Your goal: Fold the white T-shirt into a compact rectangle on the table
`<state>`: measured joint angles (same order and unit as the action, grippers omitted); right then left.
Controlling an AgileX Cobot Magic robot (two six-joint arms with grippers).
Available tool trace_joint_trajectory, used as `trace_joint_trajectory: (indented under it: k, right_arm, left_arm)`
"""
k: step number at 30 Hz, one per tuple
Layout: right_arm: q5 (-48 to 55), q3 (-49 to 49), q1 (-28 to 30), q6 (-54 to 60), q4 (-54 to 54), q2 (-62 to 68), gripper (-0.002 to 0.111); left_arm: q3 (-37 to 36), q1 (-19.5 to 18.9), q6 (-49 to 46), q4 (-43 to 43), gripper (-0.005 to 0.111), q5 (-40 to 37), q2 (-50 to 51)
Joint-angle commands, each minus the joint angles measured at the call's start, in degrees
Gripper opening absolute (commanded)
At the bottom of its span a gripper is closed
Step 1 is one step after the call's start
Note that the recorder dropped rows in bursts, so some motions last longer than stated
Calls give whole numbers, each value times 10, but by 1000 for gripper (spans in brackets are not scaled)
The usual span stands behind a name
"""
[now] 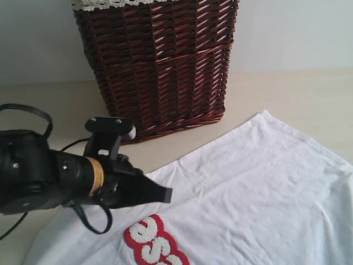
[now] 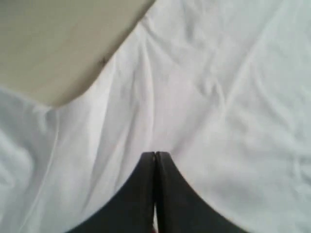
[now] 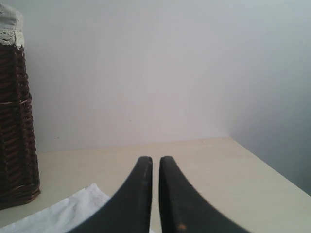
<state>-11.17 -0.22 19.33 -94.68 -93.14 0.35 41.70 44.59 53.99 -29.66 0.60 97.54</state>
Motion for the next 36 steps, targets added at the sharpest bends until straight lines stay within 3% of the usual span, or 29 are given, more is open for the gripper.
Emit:
trace_joint_trajectory:
  k: [1, 9, 15, 21, 36]
  right_arm:
    - [3, 2, 0, 1, 0, -4, 8]
    - [3, 2, 0, 1, 0, -4, 8]
    - [3, 2, 0, 1, 0, -4, 8]
    - [3, 2, 0, 1, 0, -4, 8]
    - [3, 2, 0, 1, 0, -4, 8]
  left_arm:
    - [67, -1, 33, 6, 0, 6, 76]
    - [227, 27, -15, 20, 0, -150, 194]
    - [336, 34, -294, 181, 0, -251, 238]
    - [442, 34, -473, 275, 0, -380, 306]
    - [639, 34, -572, 313, 0, -458, 409]
